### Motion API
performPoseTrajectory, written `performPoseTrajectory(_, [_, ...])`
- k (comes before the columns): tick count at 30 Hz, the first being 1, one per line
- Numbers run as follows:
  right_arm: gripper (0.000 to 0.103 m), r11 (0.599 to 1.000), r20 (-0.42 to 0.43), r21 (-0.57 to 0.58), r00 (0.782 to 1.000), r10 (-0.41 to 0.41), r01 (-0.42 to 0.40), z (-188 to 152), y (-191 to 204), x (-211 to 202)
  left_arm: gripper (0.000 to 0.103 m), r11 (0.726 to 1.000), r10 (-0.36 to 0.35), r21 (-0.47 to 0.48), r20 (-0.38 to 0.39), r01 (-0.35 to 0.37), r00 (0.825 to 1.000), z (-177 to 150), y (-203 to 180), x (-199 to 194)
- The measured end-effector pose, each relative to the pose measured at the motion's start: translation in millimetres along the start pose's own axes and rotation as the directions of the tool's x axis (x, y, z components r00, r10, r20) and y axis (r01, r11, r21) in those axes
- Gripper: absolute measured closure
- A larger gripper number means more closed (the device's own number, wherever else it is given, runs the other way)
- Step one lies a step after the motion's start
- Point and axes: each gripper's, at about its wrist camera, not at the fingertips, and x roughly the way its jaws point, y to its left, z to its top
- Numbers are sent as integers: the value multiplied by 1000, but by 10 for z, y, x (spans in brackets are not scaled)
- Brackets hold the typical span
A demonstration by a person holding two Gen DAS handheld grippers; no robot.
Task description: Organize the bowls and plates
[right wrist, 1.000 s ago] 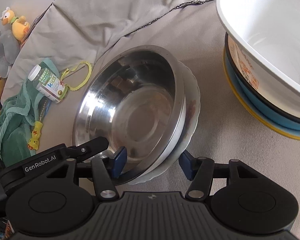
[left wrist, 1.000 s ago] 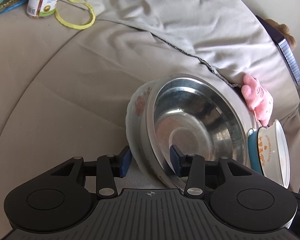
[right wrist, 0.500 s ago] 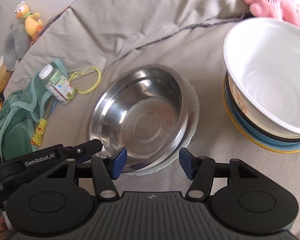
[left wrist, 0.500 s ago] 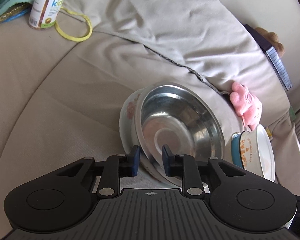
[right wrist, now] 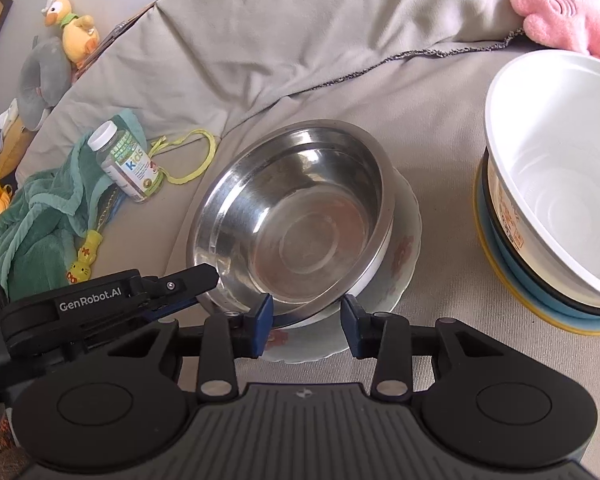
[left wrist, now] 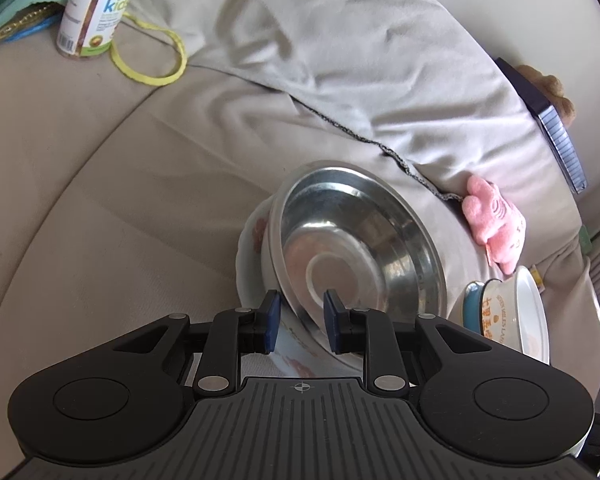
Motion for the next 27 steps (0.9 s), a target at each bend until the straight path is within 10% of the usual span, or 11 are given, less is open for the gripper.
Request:
performPoseTrajectory(17, [49, 989, 193, -145, 980, 51, -23, 34, -254, -1058, 77, 982, 100, 149, 104, -115, 990, -189, -909, -387])
performPoseTrajectory(27, [45, 978, 380, -42, 909, -172, 203, 170, -1093, -1436, 77, 924, -26, 383, 46, 7, 999, -503, -2095, 56])
